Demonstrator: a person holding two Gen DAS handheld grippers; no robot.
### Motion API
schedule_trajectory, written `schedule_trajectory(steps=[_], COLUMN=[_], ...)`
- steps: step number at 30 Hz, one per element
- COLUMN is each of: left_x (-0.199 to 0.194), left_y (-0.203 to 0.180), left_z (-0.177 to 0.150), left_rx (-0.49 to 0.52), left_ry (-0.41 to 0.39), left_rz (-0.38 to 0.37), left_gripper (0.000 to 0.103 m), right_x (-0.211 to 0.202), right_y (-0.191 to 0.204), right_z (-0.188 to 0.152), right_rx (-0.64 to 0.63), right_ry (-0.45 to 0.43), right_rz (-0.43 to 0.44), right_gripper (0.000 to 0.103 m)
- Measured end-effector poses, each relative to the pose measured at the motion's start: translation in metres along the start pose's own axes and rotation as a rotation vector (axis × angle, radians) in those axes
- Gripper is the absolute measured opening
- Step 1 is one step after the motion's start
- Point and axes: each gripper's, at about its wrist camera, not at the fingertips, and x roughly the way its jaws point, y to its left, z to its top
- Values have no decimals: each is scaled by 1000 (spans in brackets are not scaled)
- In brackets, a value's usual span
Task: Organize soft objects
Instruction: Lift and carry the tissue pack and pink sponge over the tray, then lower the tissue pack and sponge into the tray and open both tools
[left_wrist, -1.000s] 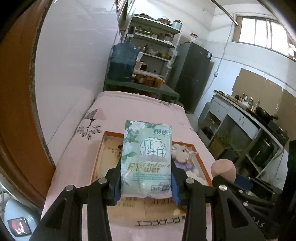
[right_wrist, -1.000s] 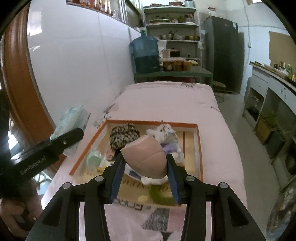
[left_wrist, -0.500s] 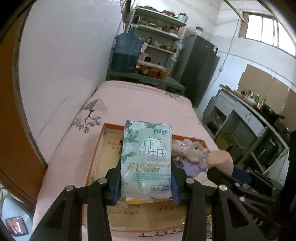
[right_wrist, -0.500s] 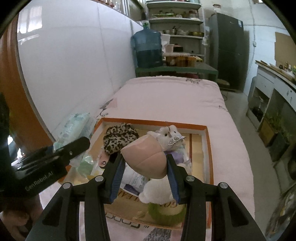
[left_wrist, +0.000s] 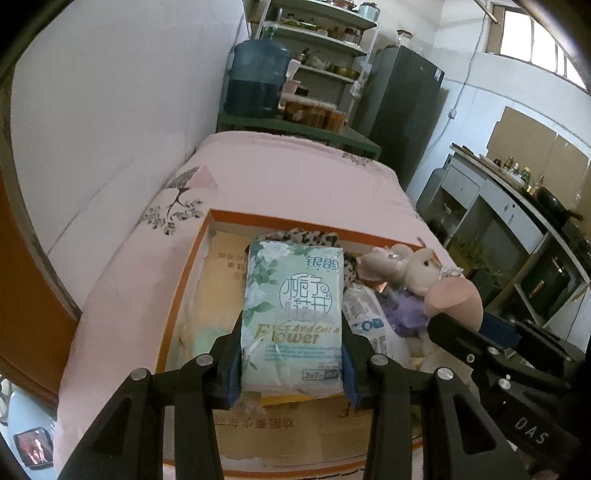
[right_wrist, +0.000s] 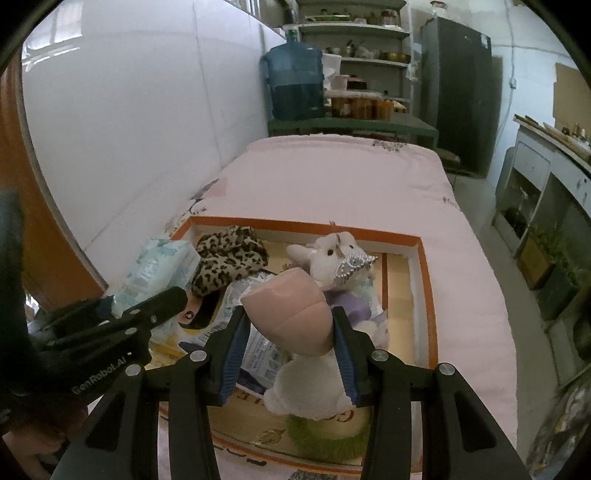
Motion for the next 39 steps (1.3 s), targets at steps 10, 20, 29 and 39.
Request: schedule_trajectory(steps=[10, 20, 29, 39], left_x=[15, 11, 3, -10], left_y=[4, 7, 6, 4], left_z=[-6, -5, -4, -2], left_rx=[11, 4, 1, -1], left_ry=[19, 6, -19, -43], left_rz=[12, -22, -29, -23], left_gripper=[43, 56, 60, 60], right_x=[13, 11, 4, -11], right_y=[2, 0, 1, 4], right_z=[-4, -6, -6, -8], right_rx=[-14, -19, -17, -20], right_ry=[14, -6, -18, -31], right_rz=[6, 11, 7, 12], right_gripper=[48, 61, 62, 62])
